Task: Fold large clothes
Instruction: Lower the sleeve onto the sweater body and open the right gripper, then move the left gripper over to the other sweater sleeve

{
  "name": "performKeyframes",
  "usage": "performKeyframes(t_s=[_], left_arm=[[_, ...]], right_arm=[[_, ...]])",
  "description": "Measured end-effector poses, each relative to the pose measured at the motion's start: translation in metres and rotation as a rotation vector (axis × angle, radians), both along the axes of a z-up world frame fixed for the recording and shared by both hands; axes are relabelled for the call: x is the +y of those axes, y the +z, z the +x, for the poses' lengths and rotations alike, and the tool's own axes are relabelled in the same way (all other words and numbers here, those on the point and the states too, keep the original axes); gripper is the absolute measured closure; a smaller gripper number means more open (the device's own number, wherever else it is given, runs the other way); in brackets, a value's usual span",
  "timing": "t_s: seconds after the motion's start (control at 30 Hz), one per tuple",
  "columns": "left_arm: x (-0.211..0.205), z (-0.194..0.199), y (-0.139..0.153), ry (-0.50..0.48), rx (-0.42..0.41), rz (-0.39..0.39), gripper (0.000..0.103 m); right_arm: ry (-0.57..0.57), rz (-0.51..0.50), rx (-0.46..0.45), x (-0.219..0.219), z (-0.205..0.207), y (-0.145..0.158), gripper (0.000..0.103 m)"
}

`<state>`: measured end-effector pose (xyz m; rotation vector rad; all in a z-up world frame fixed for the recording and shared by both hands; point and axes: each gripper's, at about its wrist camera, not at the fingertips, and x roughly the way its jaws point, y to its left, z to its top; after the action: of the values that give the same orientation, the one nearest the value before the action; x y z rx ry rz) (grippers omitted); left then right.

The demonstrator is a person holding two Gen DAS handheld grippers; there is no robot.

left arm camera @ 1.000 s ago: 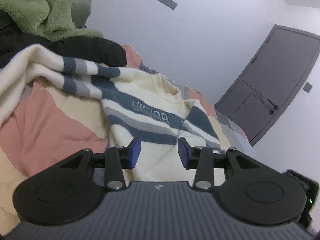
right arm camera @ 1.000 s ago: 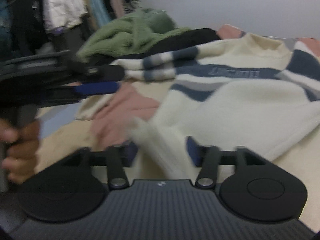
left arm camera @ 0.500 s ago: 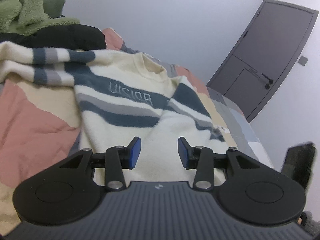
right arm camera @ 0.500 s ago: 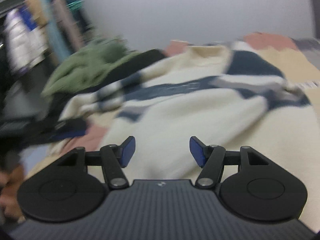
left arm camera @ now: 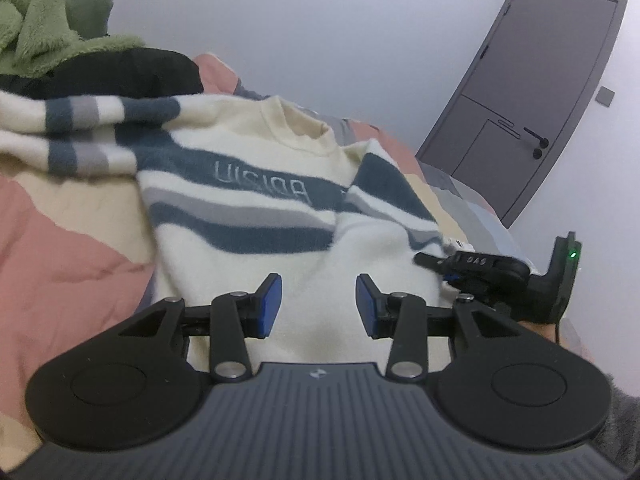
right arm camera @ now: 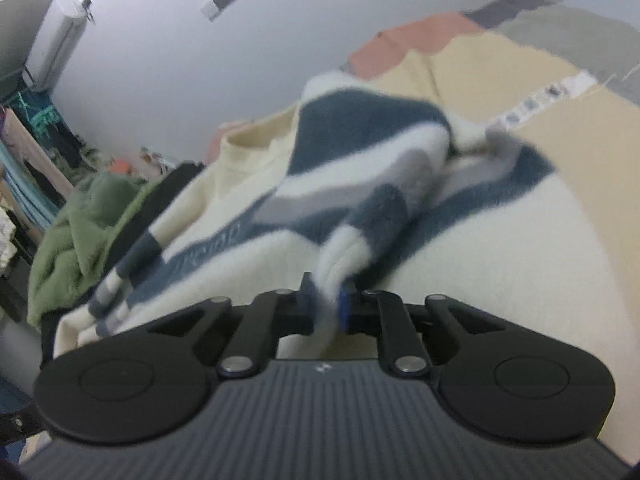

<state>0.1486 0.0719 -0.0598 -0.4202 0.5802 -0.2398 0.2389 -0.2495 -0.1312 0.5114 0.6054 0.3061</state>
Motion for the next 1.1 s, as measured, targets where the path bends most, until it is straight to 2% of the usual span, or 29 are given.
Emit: performKeyframes(t_s=[0.1,0.2,0.37,0.43,0.53,0.57,0.63,0.73,0.83,0.93,1.1], left_arm=[[-0.002,0.005,-0.007,-0.004,0.014,0.004,0.057],[-0.006,0.009,-0.014,-0.008,0.035,0.013,0.057],[-0.011,0.010,-0.025,-0.027,0.051,0.019,0.057],[-0.010,0.005,-0.025,-0.032,0.038,0.030,0.057],[-0.003,0.001,-0.024,-0.009,0.049,-0.008,0.057],[0.000,-0.001,-0.024,0.000,0.045,-0.018,0.057],[0.000,-0.004,-0.024,0.008,0.040,-0.007,0.057],[0.002,-0.006,-0.023,0.002,0.029,-0.014,0.057],[0.000,-0.008,-0.022,-0.011,0.016,-0.013,0.057],[-0.006,-0.009,-0.024,-0.032,0.037,-0.020,0.057],[-0.022,-0.007,-0.023,-0.065,0.023,0.057,0.057]], right_arm=[[-0.061,-0.039,-0.009,-0.006,0.000,0.008,0.090],[-0.100,-0.146,0.024,-0.007,0.006,0.006,0.090],[-0.102,-0.153,0.037,-0.005,0.004,-0.001,0.087],[-0.106,-0.136,0.045,-0.007,0.001,0.001,0.080],[-0.109,-0.127,0.055,-0.006,-0.004,0.005,0.077],[-0.107,-0.128,0.054,-0.006,-0.007,0.007,0.074],[-0.103,-0.133,0.046,-0.007,-0.015,0.009,0.061],[-0.099,-0.134,0.033,-0.006,-0.025,0.015,0.055],[-0.091,-0.146,0.019,-0.003,-0.033,0.021,0.054],[-0.079,-0.150,-0.011,0.000,-0.040,0.027,0.053],[-0.027,-0.184,-0.053,0.015,-0.046,0.031,0.053]])
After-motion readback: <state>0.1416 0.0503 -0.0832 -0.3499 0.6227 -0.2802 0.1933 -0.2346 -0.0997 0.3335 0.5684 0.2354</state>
